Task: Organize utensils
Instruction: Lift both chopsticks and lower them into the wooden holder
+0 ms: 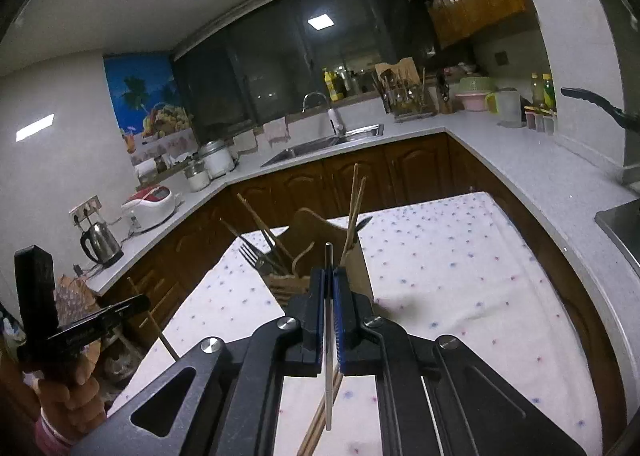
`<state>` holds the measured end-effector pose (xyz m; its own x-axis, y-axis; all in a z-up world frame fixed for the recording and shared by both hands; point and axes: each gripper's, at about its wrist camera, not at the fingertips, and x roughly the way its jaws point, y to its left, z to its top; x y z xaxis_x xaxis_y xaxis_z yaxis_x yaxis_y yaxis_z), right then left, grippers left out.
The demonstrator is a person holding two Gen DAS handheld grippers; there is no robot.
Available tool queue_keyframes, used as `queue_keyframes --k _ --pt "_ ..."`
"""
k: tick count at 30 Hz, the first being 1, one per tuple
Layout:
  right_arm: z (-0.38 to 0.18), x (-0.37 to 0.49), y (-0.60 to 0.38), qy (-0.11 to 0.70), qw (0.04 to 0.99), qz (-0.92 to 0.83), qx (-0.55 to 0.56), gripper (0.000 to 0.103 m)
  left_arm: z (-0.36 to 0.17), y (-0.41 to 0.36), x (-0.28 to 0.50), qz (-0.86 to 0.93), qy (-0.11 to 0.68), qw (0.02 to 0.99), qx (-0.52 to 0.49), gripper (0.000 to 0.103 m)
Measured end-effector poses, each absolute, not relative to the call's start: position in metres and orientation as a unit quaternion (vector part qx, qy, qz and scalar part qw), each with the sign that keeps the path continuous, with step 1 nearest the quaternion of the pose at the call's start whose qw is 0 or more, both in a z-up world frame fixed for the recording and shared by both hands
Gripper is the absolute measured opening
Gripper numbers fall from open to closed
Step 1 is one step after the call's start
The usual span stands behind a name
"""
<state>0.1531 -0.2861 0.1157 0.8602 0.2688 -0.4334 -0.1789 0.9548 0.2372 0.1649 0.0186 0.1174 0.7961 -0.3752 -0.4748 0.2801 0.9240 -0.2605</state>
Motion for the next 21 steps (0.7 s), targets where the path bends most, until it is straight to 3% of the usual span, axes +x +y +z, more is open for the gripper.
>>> queue_keyframes --k 15,21 --pt "0.164 0.211 -0.287 0.164 0.975 0.094 0.119 0.004 0.205 0.019 0.23 -0.148 0.135 0.97 -0.142 0.004" --pt "0.184 0.241 -0.287 0.131 0.98 0.081 0.13 0.004 0.21 0.013 0.267 -0.115 0.102 0.976 -0.153 0.005"
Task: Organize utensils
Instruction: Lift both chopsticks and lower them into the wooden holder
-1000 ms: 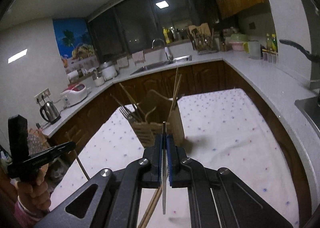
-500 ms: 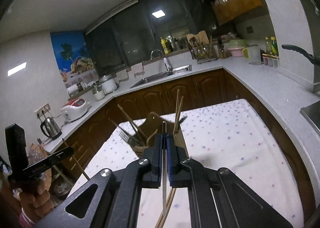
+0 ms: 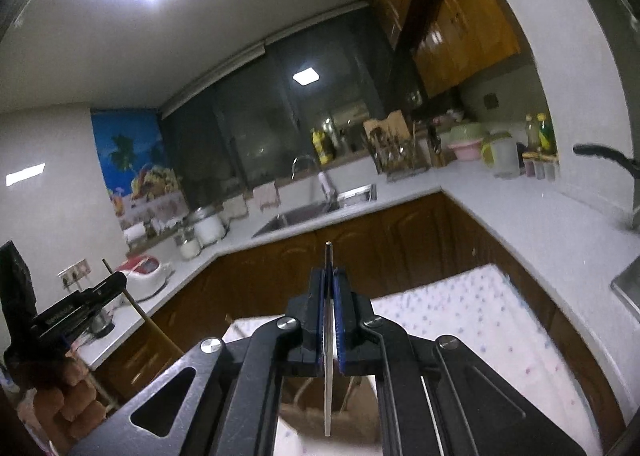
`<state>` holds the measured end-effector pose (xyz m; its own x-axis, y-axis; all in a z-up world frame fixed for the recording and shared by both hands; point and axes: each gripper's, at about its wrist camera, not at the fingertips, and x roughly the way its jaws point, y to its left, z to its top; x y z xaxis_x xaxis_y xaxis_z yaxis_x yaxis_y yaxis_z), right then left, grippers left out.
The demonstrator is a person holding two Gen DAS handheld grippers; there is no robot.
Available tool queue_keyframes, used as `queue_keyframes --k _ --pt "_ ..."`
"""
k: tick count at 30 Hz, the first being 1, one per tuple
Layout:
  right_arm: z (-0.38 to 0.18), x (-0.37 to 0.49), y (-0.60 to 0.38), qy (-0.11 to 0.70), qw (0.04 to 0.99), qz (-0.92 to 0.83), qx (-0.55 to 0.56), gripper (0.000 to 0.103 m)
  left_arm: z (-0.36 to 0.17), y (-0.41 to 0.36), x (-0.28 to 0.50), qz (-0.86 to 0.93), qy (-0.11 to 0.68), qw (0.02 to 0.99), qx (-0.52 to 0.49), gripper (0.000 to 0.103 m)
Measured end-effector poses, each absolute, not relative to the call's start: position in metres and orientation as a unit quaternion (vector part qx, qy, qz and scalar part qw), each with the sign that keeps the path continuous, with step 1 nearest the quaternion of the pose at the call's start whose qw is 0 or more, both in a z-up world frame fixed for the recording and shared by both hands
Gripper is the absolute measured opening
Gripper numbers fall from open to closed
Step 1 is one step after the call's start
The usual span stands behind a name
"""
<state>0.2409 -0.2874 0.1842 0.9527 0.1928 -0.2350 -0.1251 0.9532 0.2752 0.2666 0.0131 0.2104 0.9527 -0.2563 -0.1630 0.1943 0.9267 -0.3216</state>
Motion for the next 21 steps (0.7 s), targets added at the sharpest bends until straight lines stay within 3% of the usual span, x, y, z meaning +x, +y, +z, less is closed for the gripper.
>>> queue_keyframes --k 11,21 --pt "0.133 0.279 -0.281 0.137 0.979 0.061 0.135 0.004 0.137 0.006 0.308 -0.092 0.147 0.972 -0.161 0.005" --pt "0.079 0.291 -0.279 0.209 0.965 0.068 0.144 0.005 0.101 -0.002 0.312 -0.1 0.19 0.967 -0.136 0.007"
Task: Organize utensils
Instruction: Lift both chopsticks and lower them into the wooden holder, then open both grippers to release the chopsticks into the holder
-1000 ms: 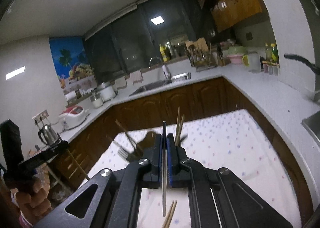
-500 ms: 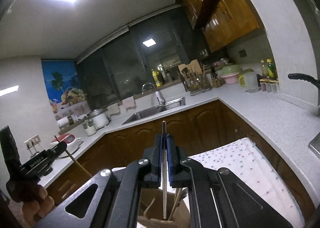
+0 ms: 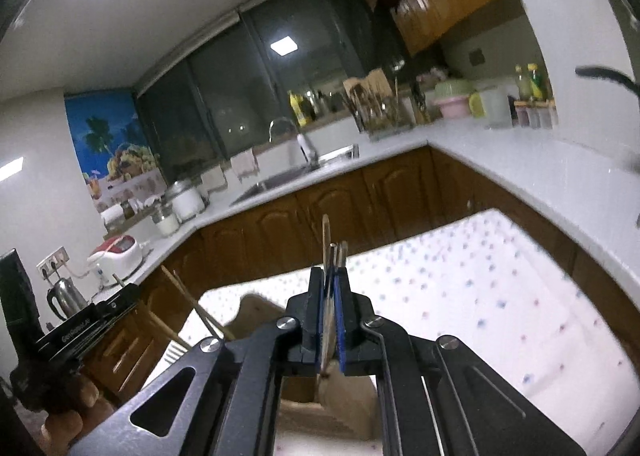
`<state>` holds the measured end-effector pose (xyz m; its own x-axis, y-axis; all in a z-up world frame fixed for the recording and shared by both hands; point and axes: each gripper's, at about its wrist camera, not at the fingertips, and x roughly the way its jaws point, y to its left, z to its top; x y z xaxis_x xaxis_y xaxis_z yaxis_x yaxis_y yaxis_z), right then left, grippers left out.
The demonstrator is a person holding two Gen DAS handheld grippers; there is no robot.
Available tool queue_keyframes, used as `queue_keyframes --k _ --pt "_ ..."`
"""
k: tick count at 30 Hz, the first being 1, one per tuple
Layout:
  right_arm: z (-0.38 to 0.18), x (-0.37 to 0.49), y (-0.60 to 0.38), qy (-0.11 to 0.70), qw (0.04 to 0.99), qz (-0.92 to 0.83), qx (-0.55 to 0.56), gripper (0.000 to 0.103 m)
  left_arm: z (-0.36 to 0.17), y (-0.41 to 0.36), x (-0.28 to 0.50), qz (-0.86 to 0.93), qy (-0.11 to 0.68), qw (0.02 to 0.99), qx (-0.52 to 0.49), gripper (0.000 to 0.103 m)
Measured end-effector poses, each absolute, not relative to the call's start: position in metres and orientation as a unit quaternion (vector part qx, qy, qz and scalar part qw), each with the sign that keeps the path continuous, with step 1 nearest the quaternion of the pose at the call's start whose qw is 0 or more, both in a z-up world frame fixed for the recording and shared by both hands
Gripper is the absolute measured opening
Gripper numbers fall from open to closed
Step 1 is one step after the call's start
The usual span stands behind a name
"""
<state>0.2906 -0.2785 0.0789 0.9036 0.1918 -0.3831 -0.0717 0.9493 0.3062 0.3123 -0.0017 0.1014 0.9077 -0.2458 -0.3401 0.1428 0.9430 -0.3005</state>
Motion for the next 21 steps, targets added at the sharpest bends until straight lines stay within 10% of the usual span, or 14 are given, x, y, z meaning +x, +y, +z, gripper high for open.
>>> queue_keyframes --k 15,21 --pt "0.078 0.294 -0.284 0.228 0.959 0.068 0.154 0.007 0.106 0.0 0.313 -0.109 0.213 0.96 -0.145 0.008" --pt "0.078 0.291 -0.291 0.228 0.956 0.067 0.174 0.024 0.109 0.003 0.302 -0.102 0.204 0.962 -0.149 0.052"
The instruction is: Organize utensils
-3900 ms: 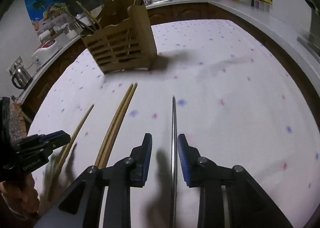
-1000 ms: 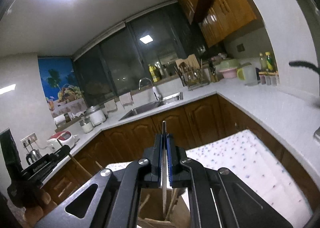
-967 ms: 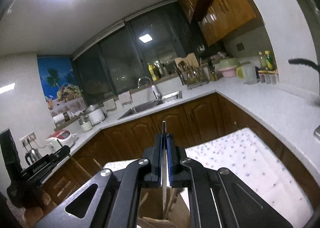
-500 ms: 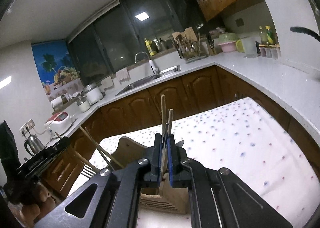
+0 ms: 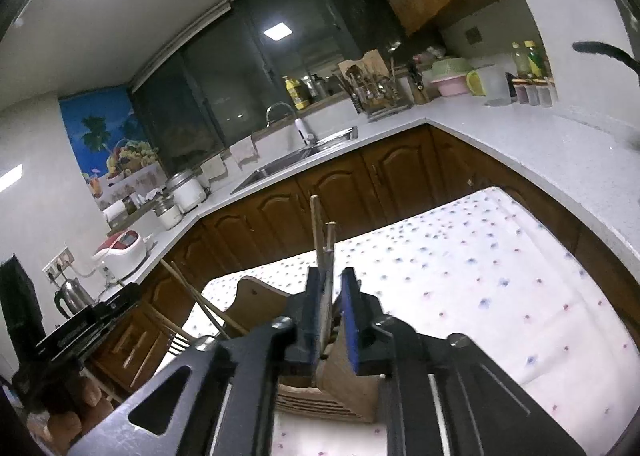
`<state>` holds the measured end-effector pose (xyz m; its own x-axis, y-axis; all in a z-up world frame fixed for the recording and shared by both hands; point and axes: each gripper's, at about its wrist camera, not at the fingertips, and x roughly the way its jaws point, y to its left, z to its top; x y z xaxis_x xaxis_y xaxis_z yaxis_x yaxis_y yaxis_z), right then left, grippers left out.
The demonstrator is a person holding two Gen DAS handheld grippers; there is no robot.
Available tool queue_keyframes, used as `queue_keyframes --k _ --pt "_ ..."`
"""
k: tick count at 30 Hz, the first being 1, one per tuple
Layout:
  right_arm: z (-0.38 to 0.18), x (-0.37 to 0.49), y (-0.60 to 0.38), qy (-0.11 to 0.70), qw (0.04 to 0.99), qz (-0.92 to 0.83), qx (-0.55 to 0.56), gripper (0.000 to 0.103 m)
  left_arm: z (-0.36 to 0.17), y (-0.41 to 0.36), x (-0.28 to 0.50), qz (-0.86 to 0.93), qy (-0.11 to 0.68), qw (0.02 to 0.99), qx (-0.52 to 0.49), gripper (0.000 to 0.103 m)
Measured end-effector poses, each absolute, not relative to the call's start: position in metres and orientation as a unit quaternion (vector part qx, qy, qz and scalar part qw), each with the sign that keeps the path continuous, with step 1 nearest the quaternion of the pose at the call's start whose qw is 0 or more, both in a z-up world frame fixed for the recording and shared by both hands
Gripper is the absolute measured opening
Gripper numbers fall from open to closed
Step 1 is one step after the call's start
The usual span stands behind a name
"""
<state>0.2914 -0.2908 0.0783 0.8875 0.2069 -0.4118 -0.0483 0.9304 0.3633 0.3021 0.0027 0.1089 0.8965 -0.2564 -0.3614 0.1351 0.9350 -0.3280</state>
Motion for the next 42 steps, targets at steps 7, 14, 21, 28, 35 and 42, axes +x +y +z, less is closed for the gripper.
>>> queue_keyframes --k 7,14,21,28,35,42 --pt "0.083 0.273 -0.304 0.207 0.954 0.062 0.207 0.067 0.105 0.013 0.285 -0.098 0.206 0.96 -0.162 0.063" --pt "0.079 0.244 -0.303 0.193 0.957 0.065 0.209 0.084 0.088 0.028 0.261 -0.082 0.221 0.954 -0.183 0.07" --pt "0.067 0.215 -0.294 0.206 0.952 0.077 0.212 0.084 0.071 0.038 0.229 -0.071 0.234 0.951 -0.19 0.076" --pt "0.052 0.181 -0.276 0.215 0.952 0.087 0.197 0.087 0.047 0.048 0.186 -0.05 0.26 0.942 -0.205 0.076" --pt "0.022 0.152 -0.266 0.242 0.946 0.09 0.195 0.087 0.023 0.057 0.147 -0.038 0.284 0.937 -0.198 0.076" --pt "-0.001 0.126 -0.26 0.262 0.942 0.087 0.191 0.088 0.008 0.061 0.116 -0.031 0.286 0.94 -0.184 0.076"
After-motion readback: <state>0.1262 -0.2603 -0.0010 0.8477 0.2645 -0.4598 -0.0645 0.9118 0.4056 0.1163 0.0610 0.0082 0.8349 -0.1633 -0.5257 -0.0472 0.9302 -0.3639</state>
